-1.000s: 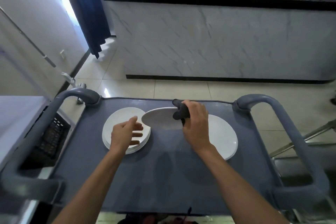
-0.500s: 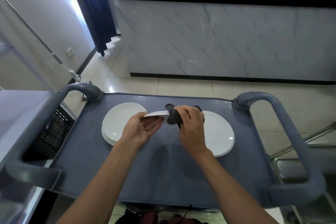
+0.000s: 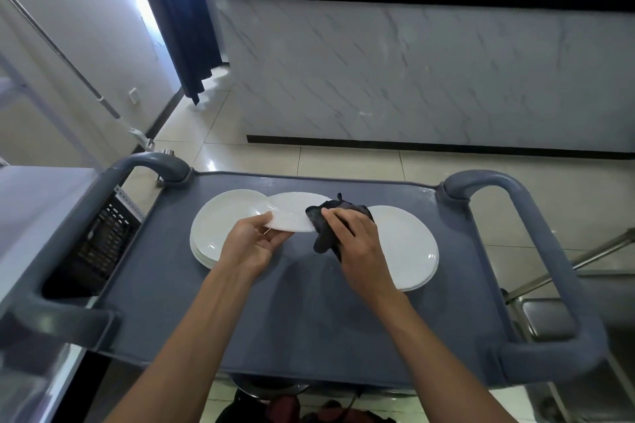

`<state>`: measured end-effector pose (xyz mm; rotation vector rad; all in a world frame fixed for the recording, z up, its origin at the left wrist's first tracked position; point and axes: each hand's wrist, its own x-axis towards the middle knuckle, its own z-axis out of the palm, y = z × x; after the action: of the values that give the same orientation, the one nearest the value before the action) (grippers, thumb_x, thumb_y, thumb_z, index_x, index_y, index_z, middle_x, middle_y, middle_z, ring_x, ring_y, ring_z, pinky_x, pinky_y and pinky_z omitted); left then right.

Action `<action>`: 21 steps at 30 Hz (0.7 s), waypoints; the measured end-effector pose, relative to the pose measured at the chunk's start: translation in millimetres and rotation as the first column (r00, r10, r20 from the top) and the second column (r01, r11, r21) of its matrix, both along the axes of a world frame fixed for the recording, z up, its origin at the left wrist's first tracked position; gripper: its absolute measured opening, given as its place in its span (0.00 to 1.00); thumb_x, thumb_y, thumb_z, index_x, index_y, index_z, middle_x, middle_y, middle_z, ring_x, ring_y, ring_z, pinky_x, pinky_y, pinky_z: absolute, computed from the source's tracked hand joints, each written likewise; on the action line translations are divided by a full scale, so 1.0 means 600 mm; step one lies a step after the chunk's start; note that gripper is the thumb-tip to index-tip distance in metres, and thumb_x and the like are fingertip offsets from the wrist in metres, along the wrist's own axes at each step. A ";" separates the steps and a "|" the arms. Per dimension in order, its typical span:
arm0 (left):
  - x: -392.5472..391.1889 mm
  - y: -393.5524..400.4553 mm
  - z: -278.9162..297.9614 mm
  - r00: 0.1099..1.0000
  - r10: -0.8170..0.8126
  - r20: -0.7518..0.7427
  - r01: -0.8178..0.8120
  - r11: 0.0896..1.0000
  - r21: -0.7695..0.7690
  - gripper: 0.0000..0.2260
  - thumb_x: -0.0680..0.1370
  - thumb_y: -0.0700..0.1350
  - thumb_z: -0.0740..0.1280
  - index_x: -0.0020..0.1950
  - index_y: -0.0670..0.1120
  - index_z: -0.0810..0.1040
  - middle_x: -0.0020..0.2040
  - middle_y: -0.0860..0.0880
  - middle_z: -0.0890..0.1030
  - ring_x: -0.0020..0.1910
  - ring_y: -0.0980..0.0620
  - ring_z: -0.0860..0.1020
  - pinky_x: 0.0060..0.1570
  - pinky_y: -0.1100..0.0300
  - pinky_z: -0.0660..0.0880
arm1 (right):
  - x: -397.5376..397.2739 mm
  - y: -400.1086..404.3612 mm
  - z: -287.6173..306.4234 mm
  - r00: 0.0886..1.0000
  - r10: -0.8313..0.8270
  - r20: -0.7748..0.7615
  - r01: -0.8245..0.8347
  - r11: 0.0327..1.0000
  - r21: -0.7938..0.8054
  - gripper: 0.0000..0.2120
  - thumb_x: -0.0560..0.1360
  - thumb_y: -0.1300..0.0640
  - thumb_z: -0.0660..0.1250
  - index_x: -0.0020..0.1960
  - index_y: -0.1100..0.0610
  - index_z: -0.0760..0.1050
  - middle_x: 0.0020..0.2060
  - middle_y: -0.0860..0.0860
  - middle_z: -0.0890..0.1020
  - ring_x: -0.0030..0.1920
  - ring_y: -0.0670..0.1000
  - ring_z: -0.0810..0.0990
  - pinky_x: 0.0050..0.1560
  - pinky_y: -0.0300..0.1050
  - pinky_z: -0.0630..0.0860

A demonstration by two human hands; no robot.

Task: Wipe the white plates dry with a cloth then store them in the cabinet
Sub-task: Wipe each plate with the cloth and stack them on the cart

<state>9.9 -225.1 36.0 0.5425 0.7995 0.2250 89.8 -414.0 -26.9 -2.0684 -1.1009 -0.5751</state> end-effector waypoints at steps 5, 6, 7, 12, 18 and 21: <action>-0.007 -0.006 0.001 1.000 0.001 0.015 -0.002 0.999 0.053 0.09 0.81 0.32 0.61 0.61 0.34 0.73 0.49 0.39 0.81 0.36 0.45 0.86 0.32 0.51 0.83 | -0.009 -0.007 0.013 0.995 0.018 -0.095 -0.018 1.000 -0.006 0.32 0.70 0.69 0.75 0.72 0.58 0.72 0.64 0.53 0.76 0.63 0.56 0.75 0.66 0.52 0.70; -0.009 -0.006 0.000 1.000 0.003 0.017 -0.004 0.998 0.064 0.09 0.81 0.32 0.61 0.61 0.33 0.73 0.48 0.39 0.81 0.36 0.45 0.86 0.32 0.51 0.83 | -0.010 -0.007 0.014 0.993 0.016 -0.118 -0.017 1.000 -0.012 0.34 0.70 0.68 0.76 0.73 0.58 0.71 0.64 0.53 0.76 0.63 0.55 0.75 0.67 0.50 0.69; -0.010 -0.006 -0.001 1.000 0.005 0.023 -0.007 0.997 0.074 0.09 0.81 0.32 0.61 0.61 0.33 0.73 0.49 0.39 0.81 0.38 0.44 0.86 0.33 0.51 0.83 | -0.011 -0.007 0.017 0.990 0.013 -0.141 -0.017 1.000 -0.023 0.34 0.70 0.68 0.76 0.74 0.57 0.70 0.64 0.53 0.75 0.63 0.55 0.74 0.67 0.50 0.69; -0.015 -0.007 -0.006 0.998 0.014 0.055 -0.022 0.990 0.143 0.11 0.81 0.32 0.60 0.62 0.37 0.75 0.54 0.39 0.81 0.51 0.41 0.82 0.37 0.48 0.84 | -0.027 -0.006 0.041 0.937 0.047 -0.346 -0.050 0.999 0.001 0.29 0.76 0.57 0.58 0.77 0.55 0.65 0.67 0.51 0.73 0.63 0.53 0.71 0.68 0.46 0.67; -0.022 -0.025 -0.008 0.998 -0.019 0.062 0.005 0.975 0.222 0.10 0.81 0.31 0.61 0.57 0.39 0.78 0.52 0.39 0.84 0.47 0.41 0.83 0.36 0.51 0.83 | -0.026 0.018 0.062 0.860 0.047 -0.507 -0.016 0.998 0.065 0.33 0.77 0.62 0.60 0.80 0.50 0.57 0.69 0.50 0.71 0.66 0.53 0.69 0.70 0.47 0.66; -0.023 -0.037 -0.004 0.996 -0.051 0.073 0.029 0.960 0.278 0.09 0.80 0.31 0.62 0.57 0.36 0.79 0.50 0.39 0.85 0.43 0.43 0.85 0.36 0.51 0.82 | -0.037 0.034 0.075 0.790 0.080 -0.607 -0.009 0.993 0.120 0.32 0.77 0.58 0.63 0.79 0.46 0.59 0.69 0.48 0.72 0.67 0.50 0.69 0.69 0.48 0.65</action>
<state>-4.1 -247.5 33.7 0.8082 0.6823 0.3222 67.7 -393.8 18.2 -1.9115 -0.7040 0.0790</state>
